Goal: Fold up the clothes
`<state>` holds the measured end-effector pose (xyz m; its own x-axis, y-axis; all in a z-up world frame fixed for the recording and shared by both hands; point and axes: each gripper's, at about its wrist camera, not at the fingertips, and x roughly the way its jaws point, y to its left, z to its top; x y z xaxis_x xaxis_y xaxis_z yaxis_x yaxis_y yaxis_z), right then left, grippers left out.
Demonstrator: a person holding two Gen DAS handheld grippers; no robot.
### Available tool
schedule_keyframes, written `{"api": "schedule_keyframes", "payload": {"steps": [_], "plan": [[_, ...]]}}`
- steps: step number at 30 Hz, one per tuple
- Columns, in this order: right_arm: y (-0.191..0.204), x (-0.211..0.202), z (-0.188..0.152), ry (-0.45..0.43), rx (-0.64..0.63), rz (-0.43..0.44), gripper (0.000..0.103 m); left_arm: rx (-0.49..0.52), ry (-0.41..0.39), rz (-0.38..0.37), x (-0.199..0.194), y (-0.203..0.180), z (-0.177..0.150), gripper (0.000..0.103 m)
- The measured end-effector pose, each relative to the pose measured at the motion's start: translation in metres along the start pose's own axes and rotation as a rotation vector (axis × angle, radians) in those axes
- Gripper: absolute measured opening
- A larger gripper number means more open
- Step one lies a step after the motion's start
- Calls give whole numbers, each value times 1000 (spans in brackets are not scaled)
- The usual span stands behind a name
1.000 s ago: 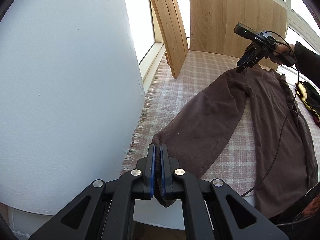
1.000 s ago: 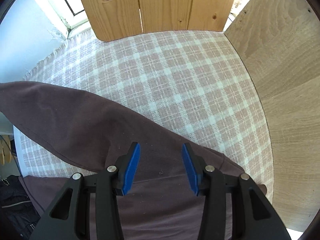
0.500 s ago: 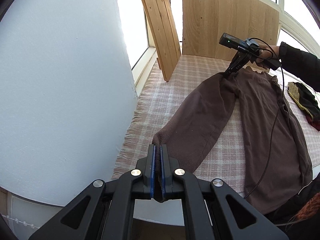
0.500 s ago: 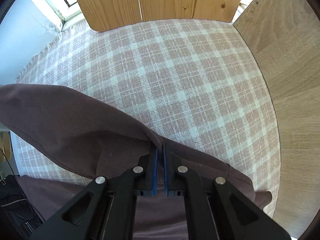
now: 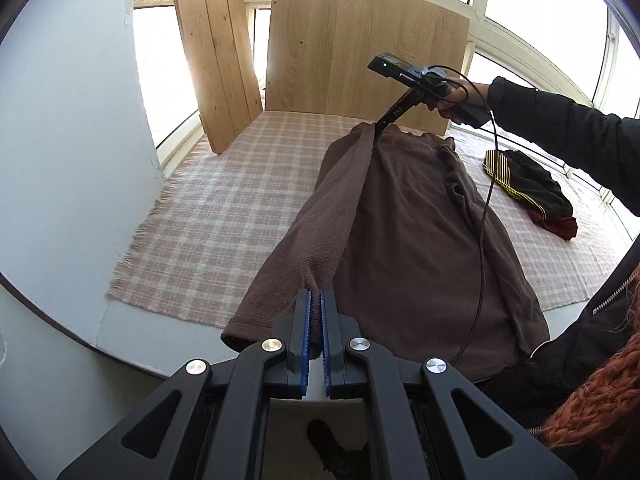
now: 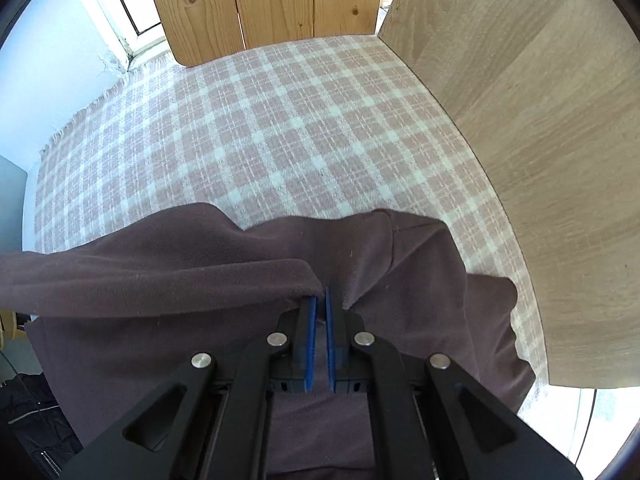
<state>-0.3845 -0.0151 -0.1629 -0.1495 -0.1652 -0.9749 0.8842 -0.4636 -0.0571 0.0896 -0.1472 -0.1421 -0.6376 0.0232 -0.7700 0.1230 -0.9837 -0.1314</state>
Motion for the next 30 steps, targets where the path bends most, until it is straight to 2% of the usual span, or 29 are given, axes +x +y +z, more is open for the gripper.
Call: {"api": "schedule_keyframes", "payload": {"steps": [3,5,6,7,9,11,12,14,16,18,22,25,27,30], "plan": [[2,22,-26,44,-18,-39,5,-6,86,-50,30,-44,-35,9],[3,36,-36,93,-26,-75,9,-11,173,-20,57,-61,-57,10],[6,40,-40,110,-48,-107,10,-27,189,-12,62,-64,-64,10],[11,38,-43,110,-80,-148,12,-51,192,-14,62,-64,-69,10],[18,28,-48,94,-139,-213,26,-104,191,-19,57,-64,-77,10],[20,11,-53,67,-173,-228,37,-140,173,-6,39,-61,-79,10],[19,2,-53,51,-166,-221,38,-148,165,15,30,-59,-80,10],[13,-18,-49,14,-115,-179,38,-174,132,52,14,-50,-77,13],[16,-32,-42,-20,-48,-67,38,-209,90,80,10,-36,-68,16],[36,-38,-34,-46,-42,48,38,-235,59,111,16,-22,-58,16],[129,-28,-30,-15,-237,150,38,-254,74,108,42,-2,-54,16],[197,-16,-33,9,-374,222,38,-291,60,9,58,5,-48,16],[225,-1,-32,48,-411,263,38,-270,67,-11,69,4,-44,16],[244,20,-32,85,-445,236,39,-224,138,23,87,3,-53,16]]}}
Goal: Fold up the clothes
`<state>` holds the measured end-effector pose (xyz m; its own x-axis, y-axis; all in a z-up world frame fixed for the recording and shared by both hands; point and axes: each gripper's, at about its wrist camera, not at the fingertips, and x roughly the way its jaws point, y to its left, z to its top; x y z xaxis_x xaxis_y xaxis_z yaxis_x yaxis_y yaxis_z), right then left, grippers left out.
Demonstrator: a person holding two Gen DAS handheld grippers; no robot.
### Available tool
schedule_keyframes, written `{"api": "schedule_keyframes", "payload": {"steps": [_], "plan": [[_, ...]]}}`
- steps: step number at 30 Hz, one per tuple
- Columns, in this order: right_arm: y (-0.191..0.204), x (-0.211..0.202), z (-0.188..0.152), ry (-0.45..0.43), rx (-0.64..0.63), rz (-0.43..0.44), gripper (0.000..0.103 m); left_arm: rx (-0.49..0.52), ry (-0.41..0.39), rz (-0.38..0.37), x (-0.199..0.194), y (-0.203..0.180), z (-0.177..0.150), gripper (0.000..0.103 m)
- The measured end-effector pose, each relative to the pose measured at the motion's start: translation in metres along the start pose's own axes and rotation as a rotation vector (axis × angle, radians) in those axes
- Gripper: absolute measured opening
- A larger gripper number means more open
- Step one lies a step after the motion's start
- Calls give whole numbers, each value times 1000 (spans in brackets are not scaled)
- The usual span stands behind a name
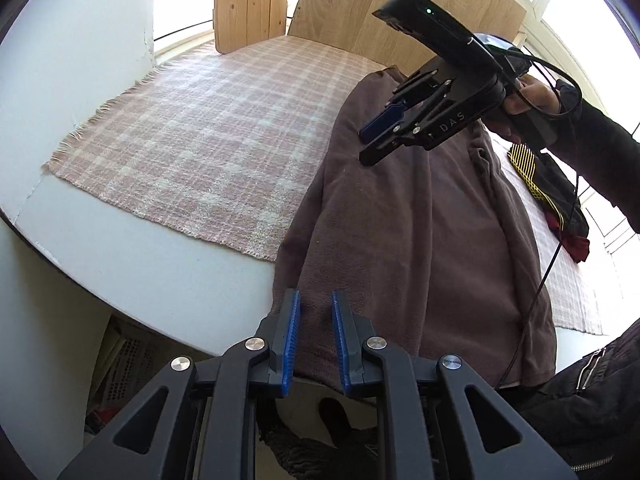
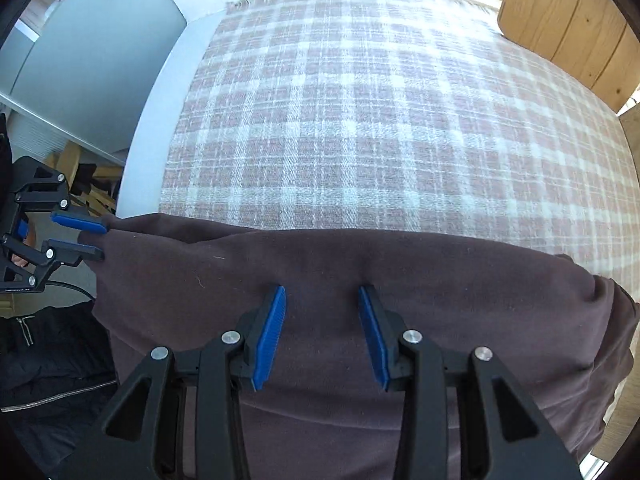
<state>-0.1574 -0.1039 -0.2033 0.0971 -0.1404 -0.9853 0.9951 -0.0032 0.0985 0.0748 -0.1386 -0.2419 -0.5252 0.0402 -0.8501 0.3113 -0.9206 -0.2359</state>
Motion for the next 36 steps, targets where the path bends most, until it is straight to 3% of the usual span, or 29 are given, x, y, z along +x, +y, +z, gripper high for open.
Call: {"api": "schedule_keyframes", "payload": {"steps": [2,5,9,11,13,17,20,23,27,36], "plan": [[-4,-1,1,-6,9,26,38,25,31,48,7,1,-9,15],[-13,-9,-1,31,65,-2,38,23,2,53,-6,2,-12,15],[-11,-30,4,-51,92,63,40,-5,-66,27,-27,2,-5,19],[-8,-18,8,-2,61,7,41,5,-59,53,-26,3,0,25],[-11,-13,5,39,21,-54,41,12,-37,71,-23,5,3,26],[-59,-45,-11,10,79,-140,43,36,-16,107,-22,6,5,42],[-105,-71,-17,-6,166,-214,51,55,7,123,-18,5,7,43],[-130,-82,-11,-21,180,-201,51,63,29,123,-13,6,8,43],[-140,-69,10,26,84,-206,51,66,55,122,-6,7,8,43],[-156,16,45,103,1,-177,57,72,93,99,7,7,12,43]]}}
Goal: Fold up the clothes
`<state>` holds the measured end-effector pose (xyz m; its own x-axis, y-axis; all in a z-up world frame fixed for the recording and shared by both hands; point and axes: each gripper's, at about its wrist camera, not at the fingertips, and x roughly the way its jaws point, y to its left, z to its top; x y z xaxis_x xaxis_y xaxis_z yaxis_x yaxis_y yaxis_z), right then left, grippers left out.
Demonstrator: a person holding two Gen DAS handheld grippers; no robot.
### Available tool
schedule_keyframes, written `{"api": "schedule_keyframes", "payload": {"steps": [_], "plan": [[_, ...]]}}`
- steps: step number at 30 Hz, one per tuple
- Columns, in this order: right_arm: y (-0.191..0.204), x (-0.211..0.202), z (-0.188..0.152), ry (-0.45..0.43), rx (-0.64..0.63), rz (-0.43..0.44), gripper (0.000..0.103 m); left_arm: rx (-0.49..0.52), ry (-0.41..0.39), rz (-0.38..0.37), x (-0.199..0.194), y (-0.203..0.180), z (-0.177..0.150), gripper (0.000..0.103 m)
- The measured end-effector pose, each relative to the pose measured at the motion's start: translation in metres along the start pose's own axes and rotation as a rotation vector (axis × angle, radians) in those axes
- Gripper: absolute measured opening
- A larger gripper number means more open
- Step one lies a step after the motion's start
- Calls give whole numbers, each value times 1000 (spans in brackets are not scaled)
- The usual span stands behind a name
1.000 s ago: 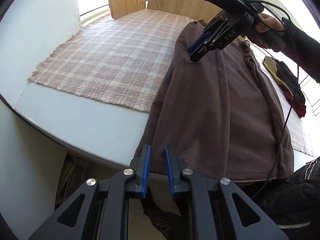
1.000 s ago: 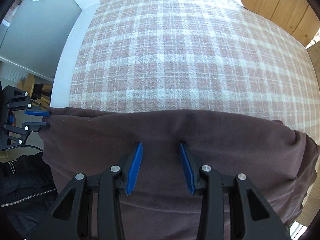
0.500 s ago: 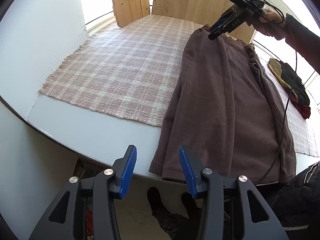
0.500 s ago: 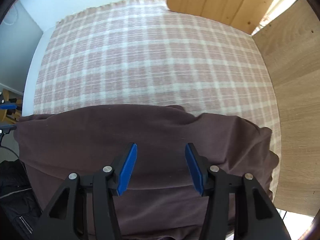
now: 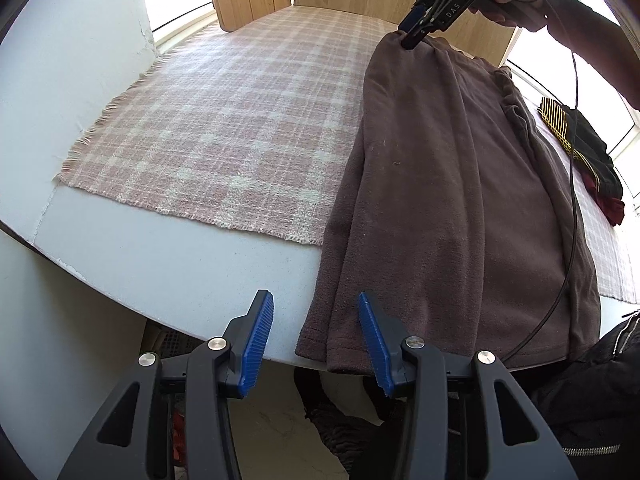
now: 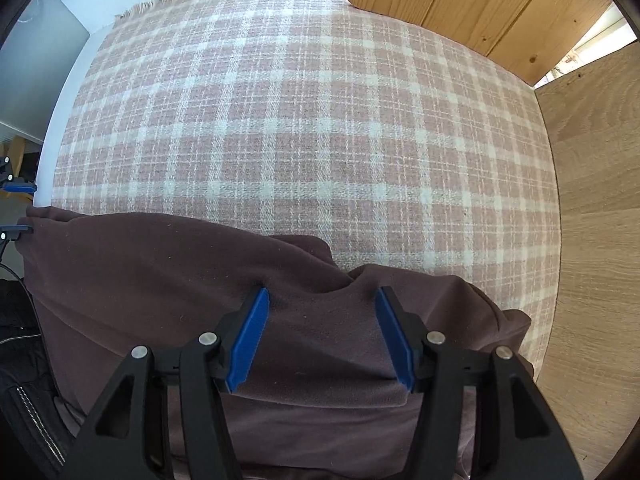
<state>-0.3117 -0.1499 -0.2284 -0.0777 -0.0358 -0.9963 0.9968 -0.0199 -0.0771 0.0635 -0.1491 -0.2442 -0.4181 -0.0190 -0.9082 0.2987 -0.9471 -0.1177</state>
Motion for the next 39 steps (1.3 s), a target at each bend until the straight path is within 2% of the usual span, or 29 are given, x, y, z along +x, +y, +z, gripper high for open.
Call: {"api": "schedule_keyframes", "payload": {"steps": [3,6,7,11,14,16,17,20,21,27,31,39], "plan": [[-13,15,17,5,-41,-16,57,2,15,-8,5,-1,0,40],[-12,29,36,5,-91,-34,57,7,15,-32,6,-3,2,29],[-12,33,42,7,-107,-39,57,13,17,-43,6,-4,2,22],[-9,60,60,43,-178,-45,57,28,19,-48,7,-8,4,17],[-8,70,69,32,-226,-45,56,25,15,-53,6,-7,4,11],[-16,74,75,41,-190,1,46,25,8,-50,6,-7,5,7],[-21,76,77,50,-160,34,37,23,4,-51,7,-7,6,5],[-30,77,83,37,-152,32,22,29,-10,-48,3,-11,5,4],[-32,76,84,29,-154,27,20,28,-18,-50,0,-11,4,4],[-45,68,84,-26,-124,12,16,42,-77,-104,-25,-27,5,4],[-51,62,77,-66,-101,-12,16,80,-80,-138,-36,-46,4,4],[-59,65,44,-157,-42,-66,16,197,-69,-255,-46,-114,-8,4]]}}
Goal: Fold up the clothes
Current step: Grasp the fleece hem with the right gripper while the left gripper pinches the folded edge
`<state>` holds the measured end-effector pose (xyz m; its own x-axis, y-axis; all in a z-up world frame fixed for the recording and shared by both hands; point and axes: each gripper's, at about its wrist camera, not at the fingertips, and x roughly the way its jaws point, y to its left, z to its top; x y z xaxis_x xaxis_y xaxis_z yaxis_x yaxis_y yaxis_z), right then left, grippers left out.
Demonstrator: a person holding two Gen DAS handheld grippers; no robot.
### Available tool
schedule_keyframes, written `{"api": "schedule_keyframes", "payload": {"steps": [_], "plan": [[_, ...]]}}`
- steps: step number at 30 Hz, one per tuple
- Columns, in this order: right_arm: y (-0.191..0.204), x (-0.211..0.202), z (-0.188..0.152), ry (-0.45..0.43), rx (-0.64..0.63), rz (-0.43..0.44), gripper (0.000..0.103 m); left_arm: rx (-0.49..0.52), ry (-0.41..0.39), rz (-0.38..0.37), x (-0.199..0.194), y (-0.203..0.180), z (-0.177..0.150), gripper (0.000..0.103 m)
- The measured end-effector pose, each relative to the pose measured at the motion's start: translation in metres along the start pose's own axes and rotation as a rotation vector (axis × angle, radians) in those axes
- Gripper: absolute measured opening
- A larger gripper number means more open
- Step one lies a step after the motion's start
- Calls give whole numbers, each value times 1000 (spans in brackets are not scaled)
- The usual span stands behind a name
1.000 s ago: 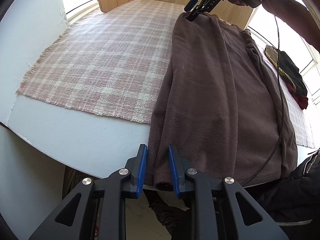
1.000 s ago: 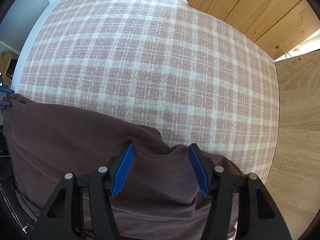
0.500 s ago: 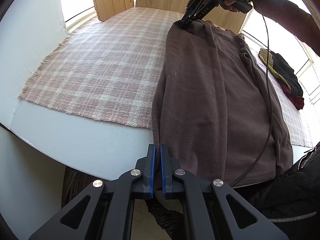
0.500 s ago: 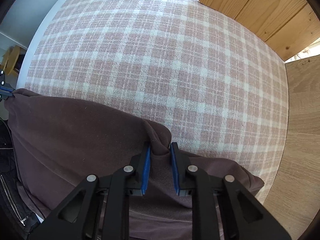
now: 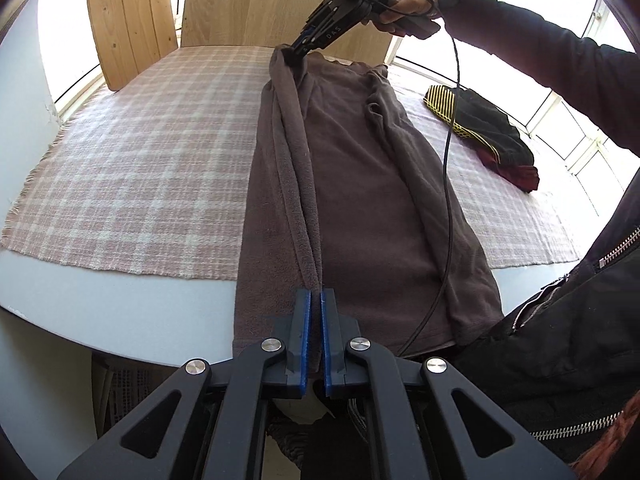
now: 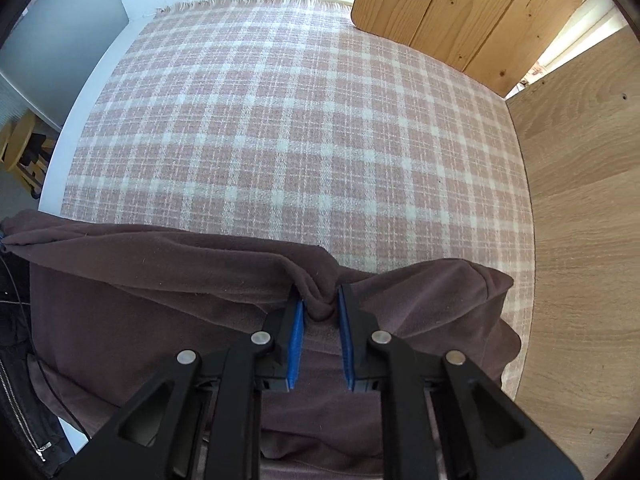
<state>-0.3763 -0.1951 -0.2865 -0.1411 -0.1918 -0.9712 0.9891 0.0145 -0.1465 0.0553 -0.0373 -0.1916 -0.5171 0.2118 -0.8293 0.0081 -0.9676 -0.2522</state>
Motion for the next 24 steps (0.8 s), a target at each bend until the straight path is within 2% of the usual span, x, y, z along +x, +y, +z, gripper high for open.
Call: {"api": "schedule_keyframes", "payload": {"steps": [5,8,9,11,13,15,17,20,22,24], "plan": [[-4,14,-35,-34,48,-38,19,40,68,-83,27,-31,-8,4],[-9,26,-84,10,30,-135,41,53,114,-115,41,-41,-13,4],[-16,27,-96,22,28,-153,42,56,121,-121,41,-43,-15,4],[-31,11,-117,29,70,-127,42,59,122,-127,35,-44,-17,4],[-31,-27,-144,3,176,-65,42,57,107,-116,23,-41,-16,4],[-59,-36,-142,-49,317,-32,42,44,85,-83,13,-29,-13,4],[-91,-39,-131,-87,464,-47,42,31,66,-43,11,-14,-7,4],[-114,-45,-112,-67,614,-102,43,18,51,-3,22,2,5,3],[-117,-55,-108,-35,702,-90,43,17,58,-10,36,9,10,3],[-128,-46,-102,10,765,-77,43,25,86,-17,51,12,10,4]]}}
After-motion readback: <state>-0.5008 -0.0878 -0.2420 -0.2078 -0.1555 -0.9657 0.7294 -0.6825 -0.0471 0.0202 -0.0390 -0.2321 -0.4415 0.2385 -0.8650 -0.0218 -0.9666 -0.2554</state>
